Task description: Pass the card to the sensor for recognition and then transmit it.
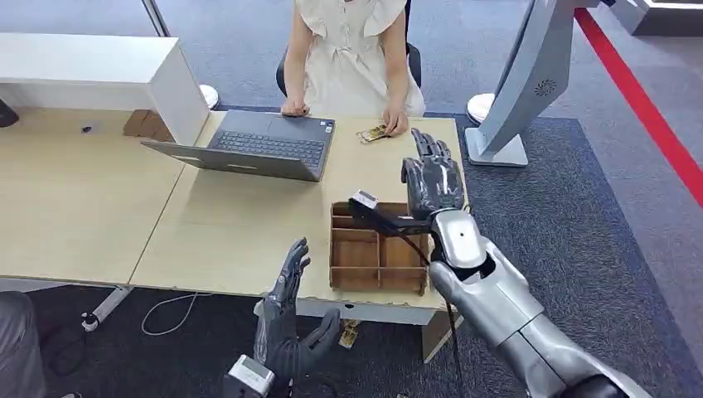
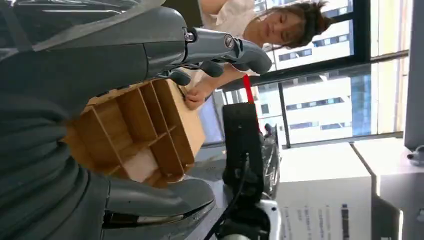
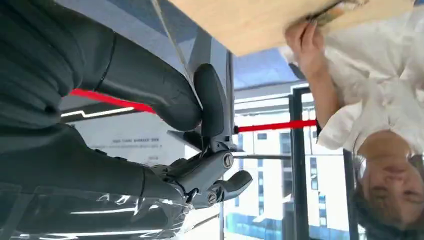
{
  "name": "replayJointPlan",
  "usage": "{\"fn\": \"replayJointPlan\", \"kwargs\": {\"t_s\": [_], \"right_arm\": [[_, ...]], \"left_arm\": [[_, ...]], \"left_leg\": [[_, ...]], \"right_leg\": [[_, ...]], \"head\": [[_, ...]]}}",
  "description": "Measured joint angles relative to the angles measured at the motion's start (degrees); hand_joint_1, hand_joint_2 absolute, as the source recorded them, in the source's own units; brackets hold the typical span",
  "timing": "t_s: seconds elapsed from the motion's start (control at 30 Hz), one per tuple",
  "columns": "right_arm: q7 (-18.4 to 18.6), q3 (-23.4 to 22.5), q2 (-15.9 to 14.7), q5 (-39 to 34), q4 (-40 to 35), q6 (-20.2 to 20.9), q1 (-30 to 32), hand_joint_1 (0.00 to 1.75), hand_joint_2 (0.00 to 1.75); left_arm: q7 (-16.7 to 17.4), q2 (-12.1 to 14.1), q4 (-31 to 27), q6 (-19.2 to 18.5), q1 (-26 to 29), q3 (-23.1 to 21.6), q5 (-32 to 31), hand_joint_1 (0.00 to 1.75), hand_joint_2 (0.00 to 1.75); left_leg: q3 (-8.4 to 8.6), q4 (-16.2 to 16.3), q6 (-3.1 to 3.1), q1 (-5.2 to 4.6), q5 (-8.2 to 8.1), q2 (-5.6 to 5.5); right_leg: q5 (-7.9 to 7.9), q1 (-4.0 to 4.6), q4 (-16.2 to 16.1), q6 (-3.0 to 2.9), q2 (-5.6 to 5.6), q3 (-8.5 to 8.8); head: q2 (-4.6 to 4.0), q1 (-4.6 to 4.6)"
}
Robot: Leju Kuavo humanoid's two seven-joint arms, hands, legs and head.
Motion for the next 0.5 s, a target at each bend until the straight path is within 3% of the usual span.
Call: {"fn": "replayJointPlan", "kwargs": {"t_s": [0.5], "right_arm": [[1.4, -3.5, -2.4, 2.4, -5.7, 4.2, -0.9, 1.73, 1.75]], "left_arm": [[-0.3, -1.1, 2.7, -3.6, -1.1, -0.4, 0.6, 0.0, 1.75]], "left_leg": [[-0.01, 0.0, 0.0, 0.0, 0.0, 0.0]], "right_leg": [[0.0, 0.0, 0.0, 0.0, 0.0, 0.0]], "head": [[-0.02, 0.02]]}}
